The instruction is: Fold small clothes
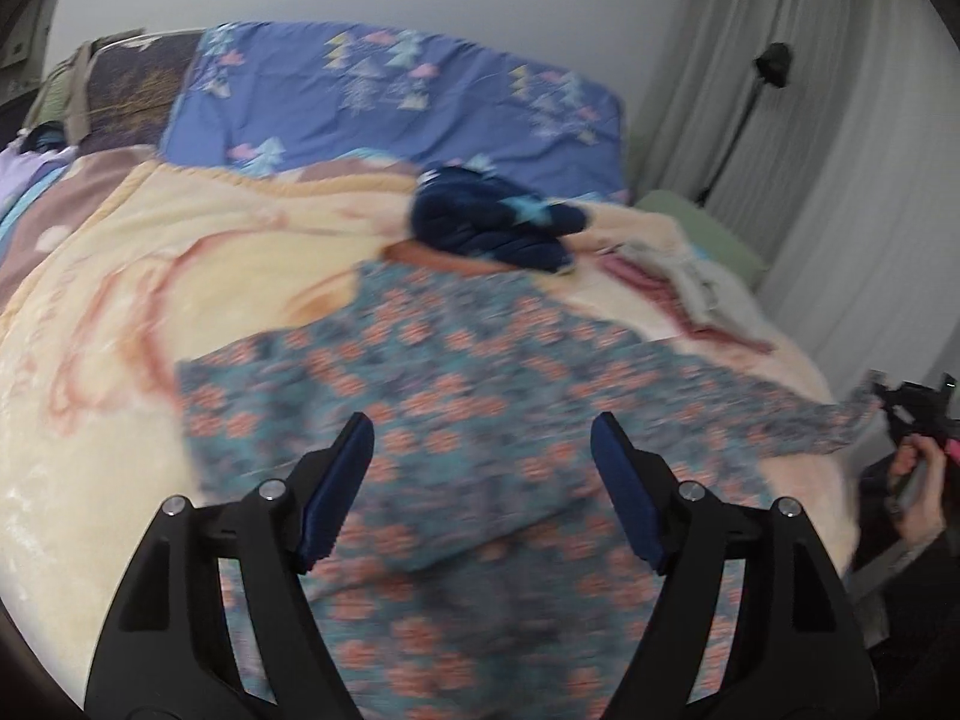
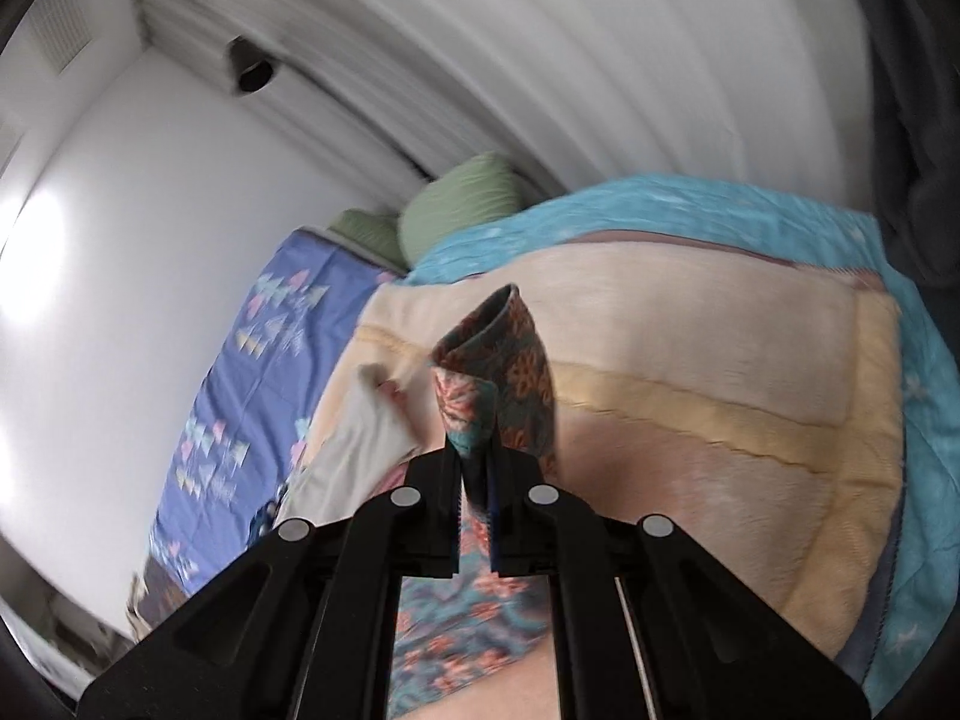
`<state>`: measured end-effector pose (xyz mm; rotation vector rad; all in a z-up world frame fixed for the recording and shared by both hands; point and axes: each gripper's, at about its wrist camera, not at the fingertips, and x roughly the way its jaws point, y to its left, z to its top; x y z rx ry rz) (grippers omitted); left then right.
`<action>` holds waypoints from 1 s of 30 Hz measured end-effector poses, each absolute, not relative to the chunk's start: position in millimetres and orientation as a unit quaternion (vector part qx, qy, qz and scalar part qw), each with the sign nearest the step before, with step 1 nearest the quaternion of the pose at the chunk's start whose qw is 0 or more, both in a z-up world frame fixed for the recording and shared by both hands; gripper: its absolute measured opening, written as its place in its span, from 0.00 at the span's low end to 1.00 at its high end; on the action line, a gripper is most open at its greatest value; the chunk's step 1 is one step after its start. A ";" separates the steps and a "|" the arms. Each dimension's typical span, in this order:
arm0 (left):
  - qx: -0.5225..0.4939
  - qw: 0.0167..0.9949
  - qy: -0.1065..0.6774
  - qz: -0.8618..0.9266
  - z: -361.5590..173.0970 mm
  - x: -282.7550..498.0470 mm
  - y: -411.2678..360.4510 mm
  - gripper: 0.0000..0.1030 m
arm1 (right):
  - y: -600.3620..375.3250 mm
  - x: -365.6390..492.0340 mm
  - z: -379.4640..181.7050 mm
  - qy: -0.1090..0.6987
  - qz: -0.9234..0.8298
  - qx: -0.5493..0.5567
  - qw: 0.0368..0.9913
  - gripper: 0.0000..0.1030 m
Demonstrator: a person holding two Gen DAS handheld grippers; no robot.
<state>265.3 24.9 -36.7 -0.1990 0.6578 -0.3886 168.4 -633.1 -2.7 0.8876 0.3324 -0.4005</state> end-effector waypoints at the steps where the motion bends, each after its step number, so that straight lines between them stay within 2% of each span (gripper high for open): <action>1: -0.097 0.921 0.313 -0.209 -26.7 261.5 11.9 0.76 | -627.4 172.9 2.5 0.162 -0.188 0.411 0.877 0.06; 6: -0.104 0.906 0.298 -0.282 4.3 251.0 -42.1 0.78 | -559.4 190.9 27.8 0.183 -0.153 0.274 0.932 0.06; 12: -0.126 0.878 0.312 -0.341 12.8 250.1 -96.4 0.78 | -490.0 198.9 25.6 0.203 -0.075 0.220 0.951 0.06; 20: -0.186 0.831 0.382 -0.360 -24.1 273.5 -131.7 0.78 | -400.8 201.8 9.6 0.236 0.004 0.153 0.960 0.06; 30: -0.229 0.787 0.444 -0.361 -64.4 294.4 -153.2 0.77 | -339.1 195.2 -22.6 0.270 0.038 0.074 0.959 0.06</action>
